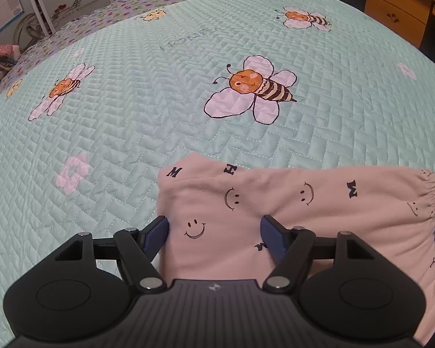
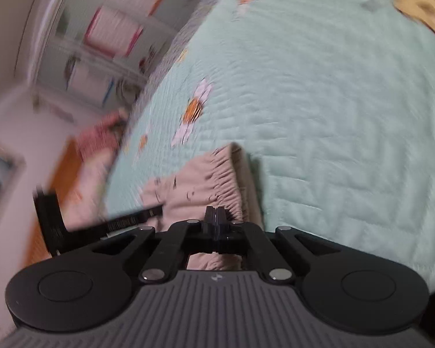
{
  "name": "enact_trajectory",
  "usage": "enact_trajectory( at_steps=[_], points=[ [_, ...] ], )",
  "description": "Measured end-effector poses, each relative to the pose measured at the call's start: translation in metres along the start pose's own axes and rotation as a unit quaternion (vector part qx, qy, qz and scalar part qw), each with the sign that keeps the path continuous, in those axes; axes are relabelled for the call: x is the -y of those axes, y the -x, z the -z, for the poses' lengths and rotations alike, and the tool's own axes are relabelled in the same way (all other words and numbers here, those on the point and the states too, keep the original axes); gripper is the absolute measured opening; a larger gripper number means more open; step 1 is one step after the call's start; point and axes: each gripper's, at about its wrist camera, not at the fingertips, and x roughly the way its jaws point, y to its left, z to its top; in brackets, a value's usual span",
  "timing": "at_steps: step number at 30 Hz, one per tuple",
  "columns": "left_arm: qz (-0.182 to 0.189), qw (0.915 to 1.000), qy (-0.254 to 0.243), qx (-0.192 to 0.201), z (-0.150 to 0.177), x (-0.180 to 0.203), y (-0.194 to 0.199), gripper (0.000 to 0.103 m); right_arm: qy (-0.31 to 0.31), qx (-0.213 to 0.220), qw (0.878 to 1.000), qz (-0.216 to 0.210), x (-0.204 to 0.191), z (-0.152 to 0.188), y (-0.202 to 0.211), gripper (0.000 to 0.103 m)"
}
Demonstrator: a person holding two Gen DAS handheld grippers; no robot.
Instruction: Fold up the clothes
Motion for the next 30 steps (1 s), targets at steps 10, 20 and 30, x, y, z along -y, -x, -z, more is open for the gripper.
enact_trajectory(
  at_steps=[10, 20, 30],
  points=[
    [0.005, 0.9998, -0.013, 0.014, 0.028, -0.001, 0.050, 0.072, 0.082, -0.019, 0.996, 0.014, -0.027, 0.017, 0.013, 0.016],
    [0.020, 0.9996, -0.009, -0.018, 0.082, 0.000, 0.074, 0.072, 0.099, -0.011, 0.995, 0.001, -0.040, 0.026, 0.026, 0.026],
    [0.037, 0.9990, 0.015, -0.019, 0.094, -0.004, 0.060, 0.076, 0.086, -0.030, 0.995, 0.040, -0.021, 0.040, 0.014, 0.005]
  ],
)
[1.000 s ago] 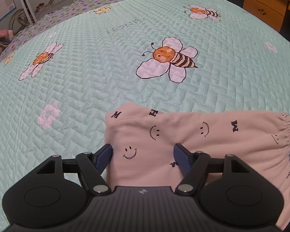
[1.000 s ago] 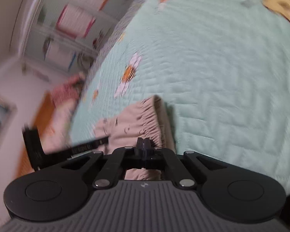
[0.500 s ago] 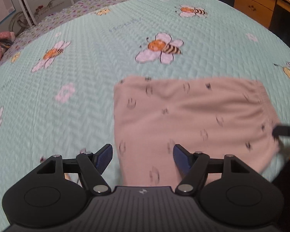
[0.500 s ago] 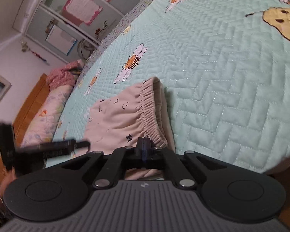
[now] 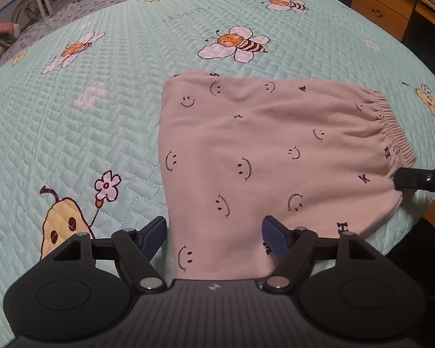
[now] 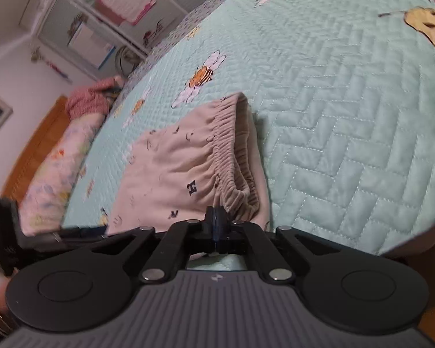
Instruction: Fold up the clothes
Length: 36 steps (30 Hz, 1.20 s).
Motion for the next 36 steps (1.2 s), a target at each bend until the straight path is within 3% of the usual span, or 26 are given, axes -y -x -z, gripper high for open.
enact_trajectory(
  at_steps=[1, 3, 6, 8, 11, 14, 17, 19, 23, 25, 26, 28, 31, 36],
  points=[
    [0.001, 1.0000, 0.002, 0.001, 0.000, 0.000, 0.000, 0.076, -0.001, 0.004, 1.000, -0.005, -0.004, -0.001, 0.004, 0.006],
    [-0.001, 1.0000, 0.001, 0.002, 0.001, 0.000, -0.001, 0.077, 0.006, 0.014, 1.000, -0.018, -0.015, -0.004, 0.011, 0.023],
    [-0.010, 0.9999, -0.006, 0.003, 0.002, 0.003, -0.001, 0.078, 0.027, 0.019, 0.999, -0.024, -0.029, -0.007, 0.013, 0.030],
    [-0.013, 0.9999, -0.008, 0.002, 0.001, 0.004, -0.001, 0.079, 0.035, 0.005, 0.999, -0.004, -0.026, -0.007, 0.004, 0.030],
    [-0.013, 0.9999, -0.006, -0.003, 0.000, 0.003, -0.001, 0.080, 0.037, -0.009, 0.999, 0.033, -0.010, -0.001, -0.009, 0.001],
    [-0.012, 0.9999, -0.006, -0.005, 0.000, 0.002, -0.002, 0.080, 0.009, 0.000, 1.000, 0.025, -0.012, -0.001, -0.001, 0.006],
    [-0.012, 0.9999, -0.004, -0.007, 0.000, 0.002, -0.003, 0.080, 0.042, 0.019, 0.999, 0.016, -0.037, -0.010, 0.008, 0.023],
    [-0.011, 0.9999, 0.000, -0.008, 0.000, 0.001, -0.004, 0.081, 0.070, 0.029, 0.997, 0.010, -0.053, -0.018, 0.008, 0.028],
    [-0.009, 0.9999, 0.003, -0.012, -0.001, 0.000, -0.005, 0.082, 0.075, 0.013, 0.997, 0.011, -0.047, -0.026, -0.020, 0.028],
    [-0.007, 0.9998, 0.005, -0.016, -0.002, -0.001, -0.006, 0.083, 0.039, -0.003, 0.999, 0.034, -0.017, -0.024, -0.037, 0.004],
    [-0.005, 0.9998, 0.005, -0.016, -0.002, -0.002, -0.006, 0.083, 0.023, -0.003, 0.999, 0.028, -0.006, -0.023, -0.039, 0.000],
    [-0.005, 0.9998, 0.005, -0.016, -0.001, -0.002, -0.007, 0.084, -0.004, 0.006, 1.000, -0.007, 0.011, -0.022, -0.034, 0.000],
    [-0.008, 0.9998, 0.003, -0.017, -0.002, -0.001, -0.008, 0.087, -0.015, 0.006, 1.000, -0.011, 0.011, -0.025, -0.027, 0.000],
    [-0.010, 0.9998, 0.002, -0.017, -0.001, -0.001, -0.009, 0.087, -0.029, 0.027, 0.998, -0.041, -0.014, -0.043, -0.013, 0.021]
  ],
)
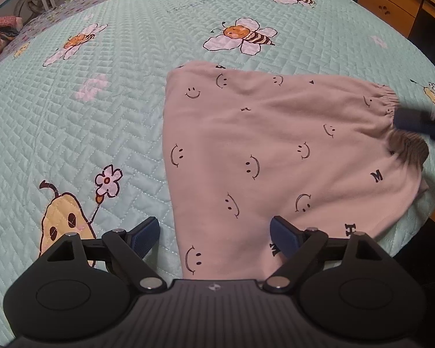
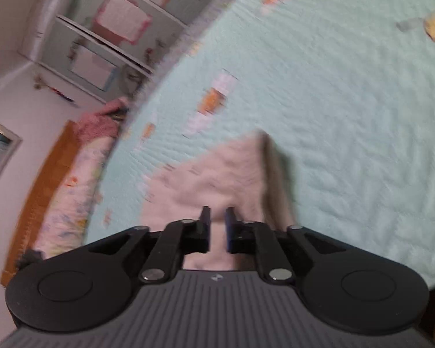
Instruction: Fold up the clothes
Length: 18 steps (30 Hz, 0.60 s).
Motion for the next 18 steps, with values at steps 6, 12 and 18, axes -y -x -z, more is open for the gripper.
enact_trajectory(
  at_steps=[6, 12, 18],
  points=[
    [-0.003, 1.0000, -0.001, -0.004, -0.001, -0.001, -0.001, 0.088, -0.005, 0.018, 0.999, -0.026, -0.013, -0.039, -0.028, 0.023],
    [-0.012, 0.9999, -0.001, -0.006, -0.001, -0.002, -0.004, 0.096, -0.063, 0.001, 0.998, 0.027, 0.041, -0.040, -0.068, 0.000],
    [-0.017, 0.9998, -0.003, -0.007, -0.001, -0.001, -0.004, 0.098, -0.064, 0.016, 0.998, 0.013, 0.051, -0.034, -0.064, 0.000]
  ],
)
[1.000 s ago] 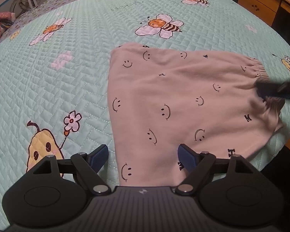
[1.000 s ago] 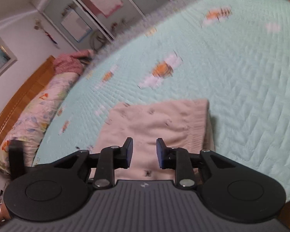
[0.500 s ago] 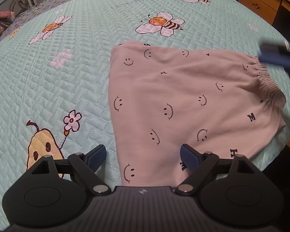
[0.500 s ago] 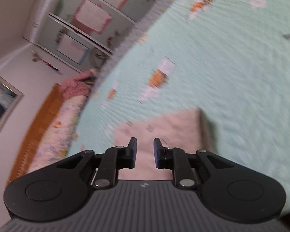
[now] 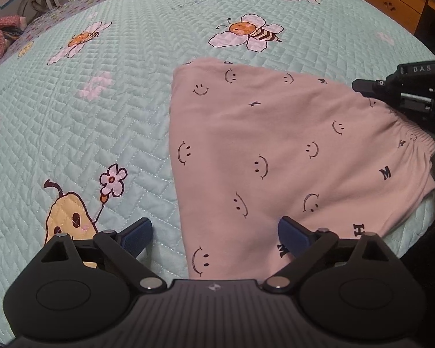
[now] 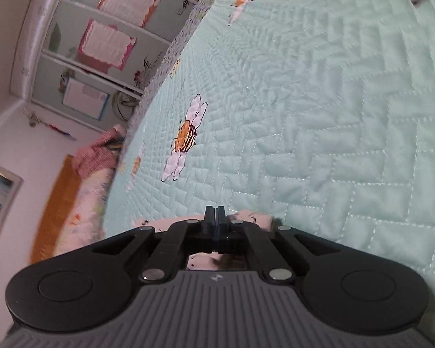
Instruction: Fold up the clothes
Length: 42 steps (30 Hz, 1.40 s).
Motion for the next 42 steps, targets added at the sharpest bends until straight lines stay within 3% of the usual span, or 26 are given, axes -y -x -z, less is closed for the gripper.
enact_trajectory(
  at_steps=[2, 7, 10, 12, 14, 16, 19, 23, 26, 29, 31, 34, 36, 38, 42],
  points=[
    [-0.002, 1.0000, -0.002, 0.000, 0.000, 0.001, 0.001, 0.098, 0.004, 0.004, 1.000, 0.004, -0.008, 0.002, 0.006, 0.002],
    [-0.002, 1.0000, 0.000, -0.001, 0.000, 0.000, 0.000, 0.098, 0.010, 0.020, 0.999, -0.031, -0.028, 0.016, 0.038, 0.023],
    [-0.002, 1.0000, -0.001, -0.002, 0.000, 0.000, 0.000, 0.098, 0.030, 0.003, 0.999, -0.044, -0.037, 0.032, 0.054, 0.029],
    [-0.003, 1.0000, -0.001, -0.003, 0.000, 0.000, 0.000, 0.098, 0.048, -0.013, 0.998, -0.031, -0.032, 0.043, 0.056, 0.033],
    [-0.005, 1.0000, -0.002, -0.003, 0.000, 0.001, 0.001, 0.098, 0.066, -0.030, 0.997, -0.014, -0.026, 0.053, 0.056, 0.030],
    [-0.008, 1.0000, -0.004, -0.004, -0.001, 0.003, 0.001, 0.098, 0.060, -0.028, 0.998, -0.012, -0.011, 0.055, 0.055, 0.004],
    [-0.012, 0.9999, -0.009, -0.005, -0.002, 0.005, 0.002, 0.098, 0.052, -0.024, 0.998, -0.008, -0.012, 0.052, 0.059, 0.000],
    [-0.014, 0.9998, -0.009, -0.006, -0.003, 0.006, 0.002, 0.098, 0.075, -0.027, 0.997, -0.018, -0.030, 0.055, 0.066, 0.031],
    [-0.017, 0.9998, -0.011, -0.006, -0.003, 0.008, 0.002, 0.098, 0.092, -0.034, 0.995, -0.022, -0.038, 0.058, 0.069, 0.033],
    [-0.019, 0.9997, -0.013, -0.006, -0.004, 0.009, 0.002, 0.098, 0.067, -0.044, 0.997, -0.006, -0.020, 0.060, 0.066, 0.020],
    [-0.019, 0.9997, -0.012, -0.007, -0.004, 0.009, 0.002, 0.098, 0.045, -0.037, 0.998, -0.014, -0.016, 0.058, 0.072, 0.020],
    [-0.019, 0.9997, -0.012, -0.009, -0.005, 0.009, 0.002, 0.098, 0.048, -0.015, 0.998, -0.021, -0.024, 0.051, 0.085, 0.026],
    [-0.019, 0.9997, -0.012, -0.009, -0.005, 0.009, 0.002, 0.098, 0.054, 0.008, 0.998, -0.017, -0.028, 0.039, 0.093, 0.038],
    [-0.019, 0.9997, -0.011, -0.009, -0.005, 0.009, 0.002, 0.098, 0.065, 0.024, 0.998, -0.011, -0.031, 0.029, 0.095, 0.044],
    [-0.018, 0.9997, -0.009, -0.011, -0.005, 0.009, 0.001, 0.098, 0.087, 0.009, 0.995, -0.053, -0.039, 0.019, 0.080, 0.044]
  ],
)
